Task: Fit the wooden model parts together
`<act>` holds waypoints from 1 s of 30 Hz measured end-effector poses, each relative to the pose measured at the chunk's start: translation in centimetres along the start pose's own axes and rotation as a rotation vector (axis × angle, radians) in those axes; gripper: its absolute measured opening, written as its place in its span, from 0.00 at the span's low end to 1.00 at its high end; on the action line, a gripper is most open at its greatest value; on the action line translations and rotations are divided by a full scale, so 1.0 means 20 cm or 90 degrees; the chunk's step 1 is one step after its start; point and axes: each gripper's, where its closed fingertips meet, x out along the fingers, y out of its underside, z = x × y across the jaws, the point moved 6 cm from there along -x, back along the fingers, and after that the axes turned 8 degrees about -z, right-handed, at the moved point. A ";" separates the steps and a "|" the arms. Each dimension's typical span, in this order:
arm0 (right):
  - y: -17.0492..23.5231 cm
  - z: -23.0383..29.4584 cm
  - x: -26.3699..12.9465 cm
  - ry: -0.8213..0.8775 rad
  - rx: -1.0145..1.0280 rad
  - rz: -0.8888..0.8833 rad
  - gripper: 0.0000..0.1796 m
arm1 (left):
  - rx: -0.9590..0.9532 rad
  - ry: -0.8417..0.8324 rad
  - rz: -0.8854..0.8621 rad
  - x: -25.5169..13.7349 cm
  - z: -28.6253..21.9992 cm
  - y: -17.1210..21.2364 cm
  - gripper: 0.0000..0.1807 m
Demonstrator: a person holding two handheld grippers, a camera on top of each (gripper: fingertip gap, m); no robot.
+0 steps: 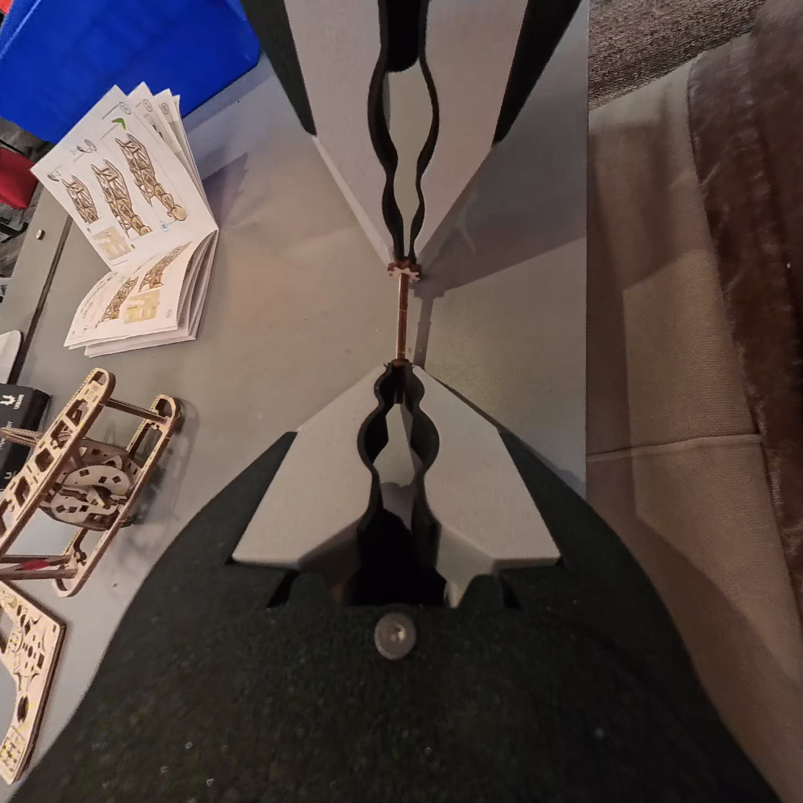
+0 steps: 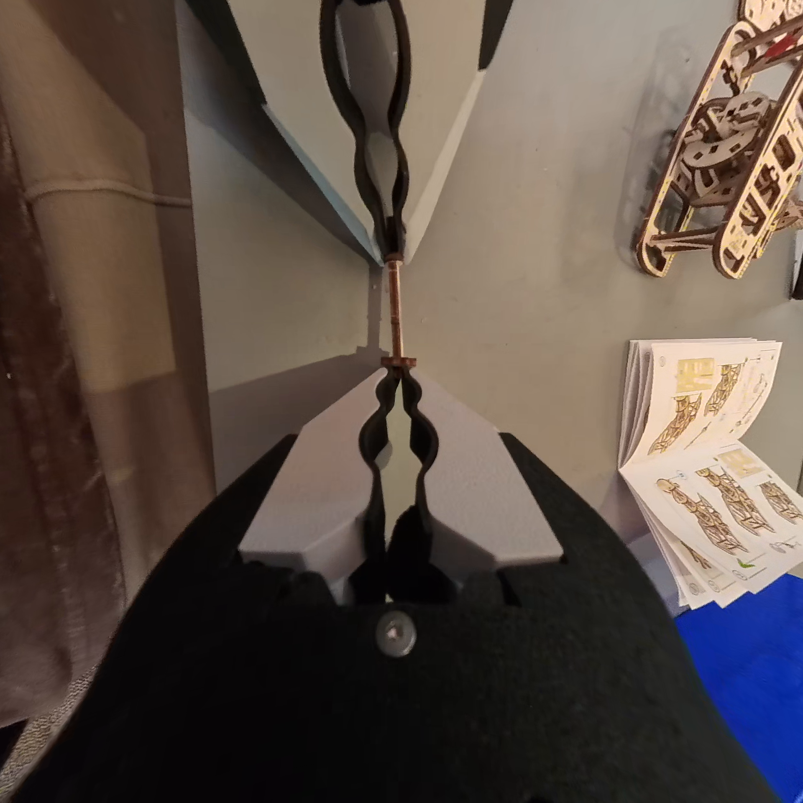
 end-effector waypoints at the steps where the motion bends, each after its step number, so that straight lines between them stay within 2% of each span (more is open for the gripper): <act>1: 0.00 0.00 0.00 -0.004 0.002 -0.004 0.00 | 0.000 0.002 -0.001 0.00 0.00 0.00 0.00; 10: 0.07 -0.05 0.01 -0.029 0.117 -0.127 0.00 | 0.003 -0.006 0.001 0.01 0.00 0.00 0.01; 12: 0.10 -0.06 0.01 -0.041 0.188 -0.175 0.00 | 0.007 -0.015 0.003 0.02 0.01 0.00 0.01; 16: 0.13 -0.09 -0.03 -0.133 0.372 -0.287 0.01 | 0.005 -0.029 -0.028 0.01 0.03 -0.02 0.01; 18: 0.14 -0.15 -0.07 -0.142 0.463 -0.377 0.02 | -0.066 -0.046 -0.072 -0.02 0.10 -0.03 0.01; 20: 0.14 -0.25 -0.15 -0.144 0.570 -0.538 0.02 | -0.190 -0.046 -0.147 -0.07 0.20 -0.05 0.01; 21: 0.13 -0.30 -0.19 -0.143 0.619 -0.629 0.03 | -0.268 -0.029 -0.191 -0.08 0.25 -0.07 0.01; 23: 0.09 -0.38 -0.21 -0.127 0.661 -0.743 0.08 | -0.409 0.026 -0.282 -0.09 0.31 -0.11 0.01; 26: 0.02 -0.47 -0.18 -0.136 0.693 -0.817 0.09 | -0.504 0.071 -0.338 -0.10 0.36 -0.11 0.01; 30: -0.03 -0.53 -0.09 -0.180 0.741 -0.870 0.05 | -0.584 0.069 -0.371 -0.10 0.41 -0.08 0.00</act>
